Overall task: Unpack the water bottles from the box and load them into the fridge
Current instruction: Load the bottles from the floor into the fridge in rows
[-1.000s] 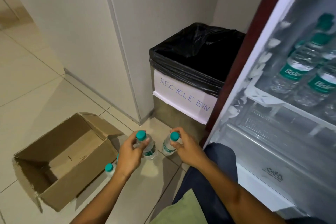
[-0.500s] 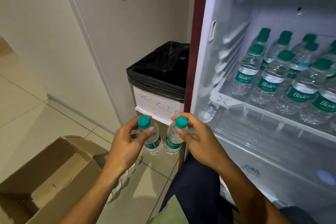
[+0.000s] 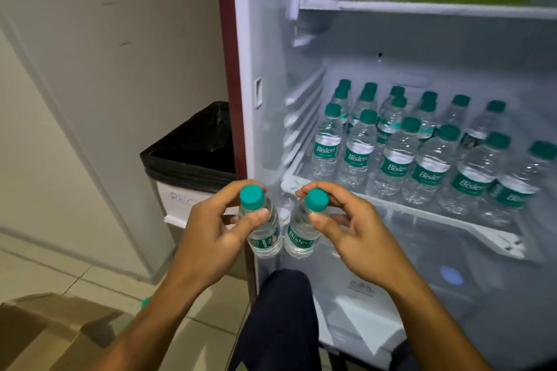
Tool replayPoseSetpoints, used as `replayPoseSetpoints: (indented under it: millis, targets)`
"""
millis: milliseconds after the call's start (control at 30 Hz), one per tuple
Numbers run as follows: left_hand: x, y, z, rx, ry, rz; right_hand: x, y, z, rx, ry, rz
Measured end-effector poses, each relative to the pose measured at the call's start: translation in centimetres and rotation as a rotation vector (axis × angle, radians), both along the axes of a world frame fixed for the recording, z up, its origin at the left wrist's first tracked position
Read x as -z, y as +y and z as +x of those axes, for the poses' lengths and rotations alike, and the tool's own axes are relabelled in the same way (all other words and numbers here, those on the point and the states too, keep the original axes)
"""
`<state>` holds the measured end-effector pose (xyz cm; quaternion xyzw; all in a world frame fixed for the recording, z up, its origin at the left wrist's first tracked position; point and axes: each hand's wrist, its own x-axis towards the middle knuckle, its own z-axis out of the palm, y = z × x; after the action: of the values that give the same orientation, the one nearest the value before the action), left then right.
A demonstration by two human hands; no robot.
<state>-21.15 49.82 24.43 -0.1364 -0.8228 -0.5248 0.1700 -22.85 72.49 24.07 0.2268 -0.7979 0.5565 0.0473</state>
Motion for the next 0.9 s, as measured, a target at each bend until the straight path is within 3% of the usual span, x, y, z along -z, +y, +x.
replayPoseSetpoints:
  millis: [233, 900]
  targets:
    - [-3.1, 4.1, -1.5, 0.129, 0.093, 0.040, -3.2, 3.0, 0.6, 0.092, 0.087, 0.026]
    - [-11.2, 13.9, -5.2, 0.349, 0.484, 0.082, -10.9, 8.9, 1.0, 0.493, 0.661, 0.051]
